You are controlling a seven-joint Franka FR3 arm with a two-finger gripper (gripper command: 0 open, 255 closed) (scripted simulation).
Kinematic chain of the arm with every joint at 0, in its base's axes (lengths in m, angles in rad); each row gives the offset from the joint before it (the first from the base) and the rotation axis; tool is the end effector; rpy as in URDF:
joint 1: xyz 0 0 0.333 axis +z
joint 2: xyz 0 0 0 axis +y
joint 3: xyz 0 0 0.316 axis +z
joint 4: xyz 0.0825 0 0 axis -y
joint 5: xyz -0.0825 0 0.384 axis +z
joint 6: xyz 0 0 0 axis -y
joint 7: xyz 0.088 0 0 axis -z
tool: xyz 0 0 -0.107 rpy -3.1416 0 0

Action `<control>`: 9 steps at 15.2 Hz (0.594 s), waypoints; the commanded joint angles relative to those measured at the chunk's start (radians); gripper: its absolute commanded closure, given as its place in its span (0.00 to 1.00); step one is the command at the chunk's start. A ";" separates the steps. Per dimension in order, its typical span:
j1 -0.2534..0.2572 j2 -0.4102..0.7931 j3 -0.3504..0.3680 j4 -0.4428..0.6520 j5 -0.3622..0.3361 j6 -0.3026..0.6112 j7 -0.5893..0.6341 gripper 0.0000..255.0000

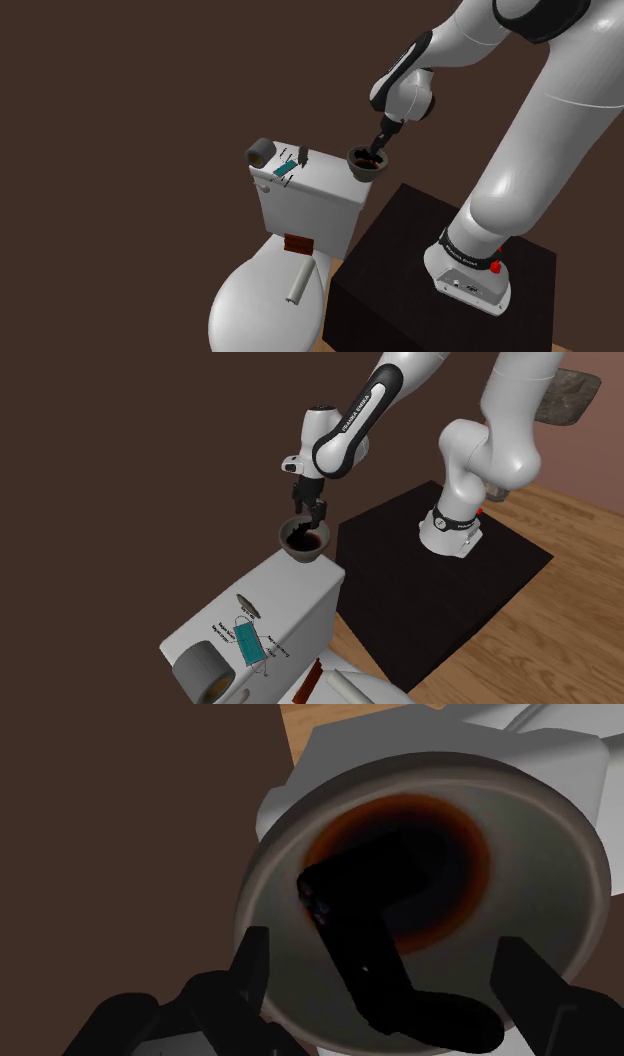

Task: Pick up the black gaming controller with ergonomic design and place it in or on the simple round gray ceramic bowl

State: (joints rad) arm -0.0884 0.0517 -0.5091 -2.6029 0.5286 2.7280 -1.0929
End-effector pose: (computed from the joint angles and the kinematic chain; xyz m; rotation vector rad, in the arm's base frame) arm 0.3545 -0.2665 0.2443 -3.0510 -0.0305 -0.3195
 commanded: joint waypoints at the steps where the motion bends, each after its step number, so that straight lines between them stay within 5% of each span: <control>1: 0.000 0.000 0.000 0.000 0.000 0.000 0.000 0.00; 3: 0.000 0.000 0.000 0.000 0.000 0.000 0.000 0.00; 7: -0.032 -0.172 -0.031 -0.023 -0.272 -0.102 0.195 0.00; 9: -0.038 -0.172 -0.025 -0.022 -0.271 -0.102 0.194 0.00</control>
State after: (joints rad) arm -0.1215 -0.1089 -0.5358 -2.6235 0.2755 2.6333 -0.9119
